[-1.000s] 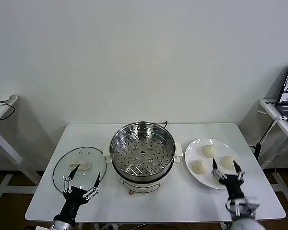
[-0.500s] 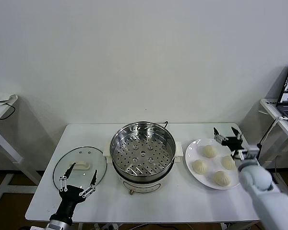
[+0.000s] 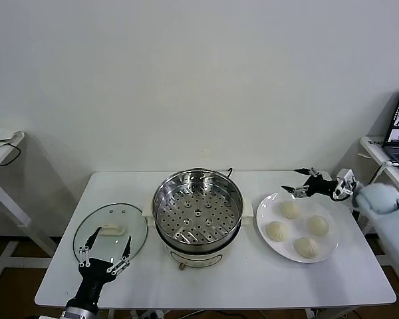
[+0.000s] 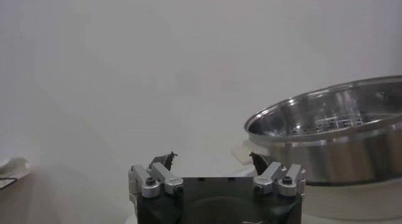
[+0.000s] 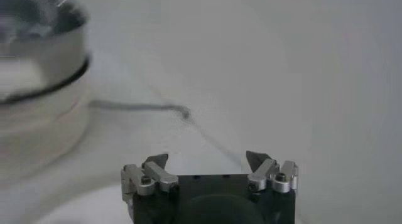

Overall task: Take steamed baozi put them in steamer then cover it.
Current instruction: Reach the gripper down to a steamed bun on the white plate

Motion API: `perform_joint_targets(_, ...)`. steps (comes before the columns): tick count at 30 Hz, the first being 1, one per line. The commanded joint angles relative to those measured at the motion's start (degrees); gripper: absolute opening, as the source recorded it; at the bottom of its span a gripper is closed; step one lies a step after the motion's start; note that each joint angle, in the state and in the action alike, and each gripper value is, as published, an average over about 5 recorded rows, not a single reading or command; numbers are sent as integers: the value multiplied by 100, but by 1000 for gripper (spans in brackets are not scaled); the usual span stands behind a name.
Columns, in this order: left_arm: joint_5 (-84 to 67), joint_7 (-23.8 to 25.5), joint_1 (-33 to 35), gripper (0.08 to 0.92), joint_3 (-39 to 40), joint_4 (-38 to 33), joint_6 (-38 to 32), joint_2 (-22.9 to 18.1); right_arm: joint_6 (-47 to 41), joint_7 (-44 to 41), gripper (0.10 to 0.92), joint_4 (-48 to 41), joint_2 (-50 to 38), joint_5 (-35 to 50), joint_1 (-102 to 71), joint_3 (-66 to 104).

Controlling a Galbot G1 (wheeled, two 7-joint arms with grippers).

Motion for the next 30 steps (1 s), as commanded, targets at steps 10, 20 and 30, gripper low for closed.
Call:
perform_joint_targets(10,-2,-57,204,823,-11,-74,62,-127,628,-1478,823,-1867,1345,-3244,2162,-1994)
perform_joint_targets(20,-3,-68,263,823,12,-46,71,-134,674,-1443,823,-2068,1665,-3345,1998,-2140)
perform_joint_targets(30,-5,-84,264,823,17,-1,82,-138,750,-1137,823,-2274,1810,-3522,1847,-2084)
